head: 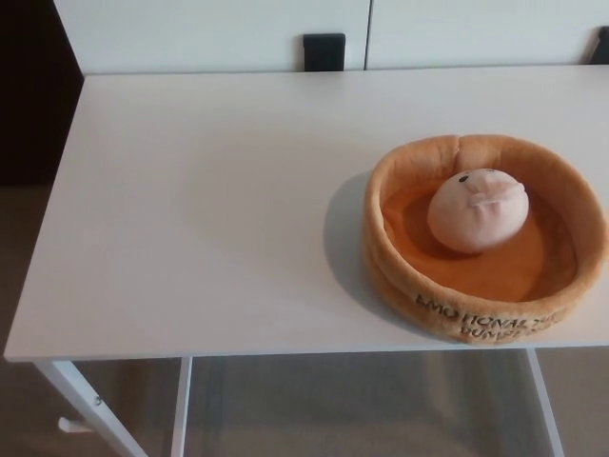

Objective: The robot walks towards a table in front, picks a dumpling toy with left hand and puts it in an orange round plate

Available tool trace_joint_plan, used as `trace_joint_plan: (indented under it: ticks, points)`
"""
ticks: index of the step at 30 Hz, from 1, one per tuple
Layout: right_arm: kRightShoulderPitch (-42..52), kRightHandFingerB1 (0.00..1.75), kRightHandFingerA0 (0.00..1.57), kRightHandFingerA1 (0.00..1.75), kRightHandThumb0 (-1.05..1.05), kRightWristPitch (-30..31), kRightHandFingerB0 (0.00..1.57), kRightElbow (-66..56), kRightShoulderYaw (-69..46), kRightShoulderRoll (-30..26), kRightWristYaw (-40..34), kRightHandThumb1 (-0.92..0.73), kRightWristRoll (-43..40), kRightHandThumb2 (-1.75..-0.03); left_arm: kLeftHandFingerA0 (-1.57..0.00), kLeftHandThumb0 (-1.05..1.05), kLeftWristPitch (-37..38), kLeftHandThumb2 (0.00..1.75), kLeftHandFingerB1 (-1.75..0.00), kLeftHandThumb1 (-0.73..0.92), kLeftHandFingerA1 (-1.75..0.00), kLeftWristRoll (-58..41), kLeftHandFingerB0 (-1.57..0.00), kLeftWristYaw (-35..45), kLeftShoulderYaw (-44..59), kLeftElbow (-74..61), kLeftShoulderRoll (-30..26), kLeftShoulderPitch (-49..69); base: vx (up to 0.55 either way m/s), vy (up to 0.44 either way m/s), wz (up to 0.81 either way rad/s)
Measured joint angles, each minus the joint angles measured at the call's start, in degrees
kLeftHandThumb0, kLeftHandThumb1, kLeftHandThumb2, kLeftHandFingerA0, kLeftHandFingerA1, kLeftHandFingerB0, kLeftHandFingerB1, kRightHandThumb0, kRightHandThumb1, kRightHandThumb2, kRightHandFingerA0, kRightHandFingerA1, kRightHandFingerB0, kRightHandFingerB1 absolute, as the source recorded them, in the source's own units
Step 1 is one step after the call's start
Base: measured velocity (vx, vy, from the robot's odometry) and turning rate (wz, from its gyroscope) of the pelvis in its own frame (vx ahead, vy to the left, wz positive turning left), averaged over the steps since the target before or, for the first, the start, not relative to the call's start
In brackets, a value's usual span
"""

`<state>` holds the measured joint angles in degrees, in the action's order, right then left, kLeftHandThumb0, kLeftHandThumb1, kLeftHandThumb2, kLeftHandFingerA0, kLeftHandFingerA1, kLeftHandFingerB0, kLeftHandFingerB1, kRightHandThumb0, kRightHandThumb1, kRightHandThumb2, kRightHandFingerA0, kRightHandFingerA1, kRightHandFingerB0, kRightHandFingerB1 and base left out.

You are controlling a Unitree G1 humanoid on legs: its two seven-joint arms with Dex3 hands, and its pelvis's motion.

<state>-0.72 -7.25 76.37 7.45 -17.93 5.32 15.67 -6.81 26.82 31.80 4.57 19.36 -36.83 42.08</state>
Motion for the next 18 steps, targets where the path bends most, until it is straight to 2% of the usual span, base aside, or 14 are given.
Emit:
trace_joint_plan:
  ticks: [1,3,4,5,6,8,9,10,11,12,14,15,17,18]
  points:
    - [0.1,0.41,0.74,0.72,-0.41,0.0,0.46,0.0,0.0,0.0,0.0,-0.57,0.0,-0.56,-0.38,-0.50,0.2,0.56,-0.32,0.53,-0.47,0.0,-0.23,-0.4,-0.7,2.6,0.1,-1.8,0.00,0.000,0.00]
    - [0.3,0.41,0.75,0.71,-0.41,0.0,0.47,0.0,0.0,0.0,0.0,-0.56,0.0,-0.56,-0.39,-0.48,0.6,0.57,-0.33,0.55,-0.51,0.1,-0.26,-1.0,-2.0,7.2,0.4,-4.8,0.00,0.000,0.00]
    - [0.4,0.40,0.79,0.69,-0.41,0.0,0.48,0.0,0.0,0.0,0.0,-0.58,0.0,-0.56,-0.49,-0.49,0.7,0.82,-0.52,0.47,-0.65,0.1,-0.39,-1.3,-2.8,9.5,0.6,-6.5,0.00,0.000,0.00]
    - [0.4,0.40,0.79,0.69,-0.41,0.0,0.48,0.0,0.0,0.0,0.0,-0.58,0.0,-0.56,-0.49,-0.49,1.0,0.82,-0.52,0.47,-0.65,0.1,-0.39,-1.8,-3.7,12.2,0.9,-8.4,0.00,0.000,0.00]
    - [0.5,0.42,0.73,0.69,-0.41,0.0,0.48,0.0,0.0,0.0,0.0,-0.58,0.0,-0.57,-0.54,-0.41,1.1,0.59,-0.41,0.63,-0.63,0.2,-0.38,-1.9,-4.0,13.2,1.0,-9.2,0.00,0.000,0.00]
    - [0.7,0.42,0.71,0.76,-0.40,0.0,0.46,0.0,0.0,0.0,0.0,-0.55,0.0,-0.56,-0.58,-0.43,1.7,0.62,-0.43,0.72,-0.61,0.2,-0.42,-3.3,-5.4,18.8,1.8,-13.5,0.00,0.000,0.00]
    - [0.8,0.42,0.71,0.76,-0.40,0.0,0.46,0.1,0.0,0.0,0.0,-0.55,0.0,-0.56,-0.58,-0.43,2.2,0.62,-0.43,0.72,-0.61,0.2,-0.42,-4.5,-6.1,22.5,2.4,-16.3,0.00,0.000,0.00]
    - [0.9,0.42,0.75,0.79,-0.41,0.0,0.47,0.1,0.0,0.0,0.0,-0.58,0.0,-0.56,-0.53,-0.46,2.5,0.83,-0.53,0.50,-0.66,0.2,-0.36,-5.3,-6.3,24.4,2.9,-17.7,0.00,0.000,0.00]
    - [0.9,0.42,0.75,0.79,-0.41,0.0,0.47,0.0,-0.1,0.0,0.0,-0.58,0.0,-0.56,-0.53,-0.46,2.8,0.83,-0.53,0.50,-0.66,0.1,-0.36,-6.1,-6.5,26.6,3.4,-19.0,0.00,0.000,0.00]
    - [1.0,0.41,0.73,0.68,-0.42,0.0,0.47,0.0,-0.1,0.0,0.0,-0.57,0.0,-0.57,-0.51,-0.47,3.1,0.81,-0.50,0.48,-0.65,0.2,-0.32,-7.1,-6.9,28.7,3.9,-20.4,0.00,0.000,0.00]
    - [1.2,0.42,0.73,0.70,-0.40,-0.1,0.47,0.0,-0.2,0.0,0.0,-0.55,0.0,-0.56,-0.51,-0.49,3.9,0.82,-0.50,0.48,-0.65,0.3,-0.30,-9.3,-8.0,33.3,4.9,-23.0,0.00,0.000,0.00]
    - [1.2,0.41,0.70,0.63,-0.42,-0.1,0.47,0.0,-0.3,0.0,0.0,-0.58,-0.1,-0.57,-0.58,-0.44,4.2,0.58,-0.37,0.60,-0.55,0.3,-0.37,-10.0,-8.5,34.7,5.2,-23.8,0.00,0.000,0.00]
    - [1.1,0.41,0.70,0.63,-0.42,-0.1,0.47,-0.1,-0.8,-0.1,0.2,-0.58,-0.2,-0.57,-0.58,-0.44,5.6,0.58,-0.37,0.60,-0.55,0.5,-0.37,-12.5,-10.0,39.9,6.0,-26.6,0.00,0.000,0.00]
    - [1.1,0.42,0.69,0.64,-0.42,-0.1,0.47,-0.1,-0.9,-0.2,0.2,-0.59,-0.2,-0.58,-0.50,-0.49,6.1,0.79,-0.46,0.47,-0.61,0.5,-0.25,-13.4,-10.5,41.6,6.1,-27.5,0.00,0.000,0.00]
